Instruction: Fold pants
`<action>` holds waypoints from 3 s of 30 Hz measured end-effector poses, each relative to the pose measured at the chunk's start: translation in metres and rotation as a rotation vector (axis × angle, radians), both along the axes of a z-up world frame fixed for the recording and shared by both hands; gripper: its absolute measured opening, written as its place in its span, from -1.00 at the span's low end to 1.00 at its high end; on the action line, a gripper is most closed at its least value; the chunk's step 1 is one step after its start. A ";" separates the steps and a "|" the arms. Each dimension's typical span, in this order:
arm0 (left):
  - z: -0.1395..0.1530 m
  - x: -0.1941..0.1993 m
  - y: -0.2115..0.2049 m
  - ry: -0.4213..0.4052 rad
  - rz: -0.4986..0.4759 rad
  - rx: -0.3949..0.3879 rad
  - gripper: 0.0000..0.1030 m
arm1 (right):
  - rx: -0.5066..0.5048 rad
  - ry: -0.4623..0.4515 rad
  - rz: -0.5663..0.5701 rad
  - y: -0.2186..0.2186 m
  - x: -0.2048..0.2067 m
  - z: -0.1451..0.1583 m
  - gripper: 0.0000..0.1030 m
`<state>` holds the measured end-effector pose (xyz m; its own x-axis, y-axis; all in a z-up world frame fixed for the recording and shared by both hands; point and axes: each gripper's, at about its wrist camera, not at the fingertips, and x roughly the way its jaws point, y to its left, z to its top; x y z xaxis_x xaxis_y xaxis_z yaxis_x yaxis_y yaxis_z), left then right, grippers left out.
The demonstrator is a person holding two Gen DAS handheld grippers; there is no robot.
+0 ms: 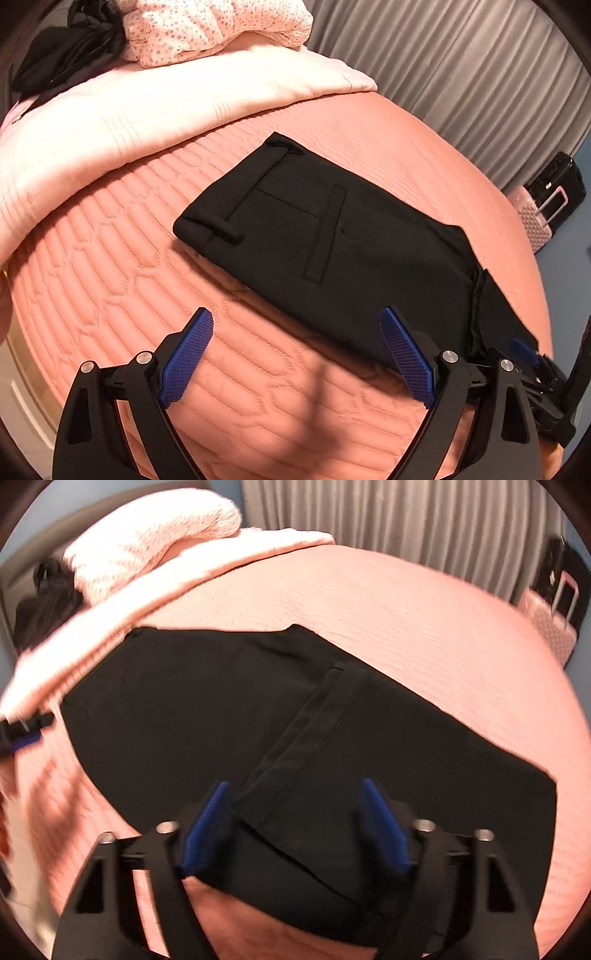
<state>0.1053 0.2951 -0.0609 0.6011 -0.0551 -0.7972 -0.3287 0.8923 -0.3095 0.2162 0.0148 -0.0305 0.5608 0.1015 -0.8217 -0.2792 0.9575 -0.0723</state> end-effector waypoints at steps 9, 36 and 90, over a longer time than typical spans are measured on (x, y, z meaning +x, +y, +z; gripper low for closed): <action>-0.032 0.024 0.019 -0.004 0.040 -0.068 0.76 | 0.007 0.063 0.022 0.032 0.017 -0.014 -0.18; 0.135 0.073 -0.221 -0.439 -0.481 0.096 -0.71 | 0.337 -0.083 -0.496 -0.203 -0.162 0.075 0.61; 0.086 -0.017 -0.281 -0.063 -0.480 0.532 0.64 | 0.218 0.094 -0.412 -0.207 -0.103 0.008 -0.79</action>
